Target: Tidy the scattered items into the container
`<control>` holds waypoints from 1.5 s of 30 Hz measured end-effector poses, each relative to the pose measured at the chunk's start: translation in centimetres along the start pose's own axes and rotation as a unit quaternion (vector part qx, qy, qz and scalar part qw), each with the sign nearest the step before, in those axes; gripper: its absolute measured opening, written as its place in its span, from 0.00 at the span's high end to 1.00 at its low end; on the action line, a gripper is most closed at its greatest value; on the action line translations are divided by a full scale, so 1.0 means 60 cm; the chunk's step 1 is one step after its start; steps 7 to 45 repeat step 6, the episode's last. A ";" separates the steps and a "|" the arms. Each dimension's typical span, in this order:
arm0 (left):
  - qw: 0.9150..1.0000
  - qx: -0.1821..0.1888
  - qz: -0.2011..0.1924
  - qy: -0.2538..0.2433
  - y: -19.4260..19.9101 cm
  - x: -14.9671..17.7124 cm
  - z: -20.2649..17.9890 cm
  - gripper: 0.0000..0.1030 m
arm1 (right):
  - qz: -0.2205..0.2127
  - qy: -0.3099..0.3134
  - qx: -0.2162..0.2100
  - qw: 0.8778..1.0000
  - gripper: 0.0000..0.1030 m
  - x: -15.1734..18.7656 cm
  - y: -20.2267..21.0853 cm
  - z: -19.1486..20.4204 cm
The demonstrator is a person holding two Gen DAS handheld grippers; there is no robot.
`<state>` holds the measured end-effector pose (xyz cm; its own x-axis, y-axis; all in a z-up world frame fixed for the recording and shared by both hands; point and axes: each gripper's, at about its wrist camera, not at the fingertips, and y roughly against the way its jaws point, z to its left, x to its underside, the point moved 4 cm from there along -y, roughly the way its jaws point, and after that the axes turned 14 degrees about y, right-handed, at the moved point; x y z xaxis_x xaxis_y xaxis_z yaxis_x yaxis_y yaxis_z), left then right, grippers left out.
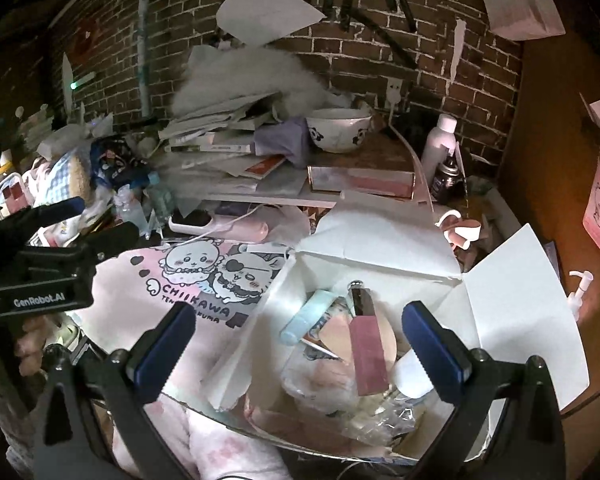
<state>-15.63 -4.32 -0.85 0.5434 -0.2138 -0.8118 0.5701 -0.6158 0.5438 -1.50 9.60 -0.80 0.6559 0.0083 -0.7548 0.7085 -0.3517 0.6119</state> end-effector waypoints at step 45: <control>1.000 -0.001 -0.001 0.001 0.001 0.000 0.003 0.00 | 0.000 0.000 0.000 1.000 0.00 0.000 0.000 0.000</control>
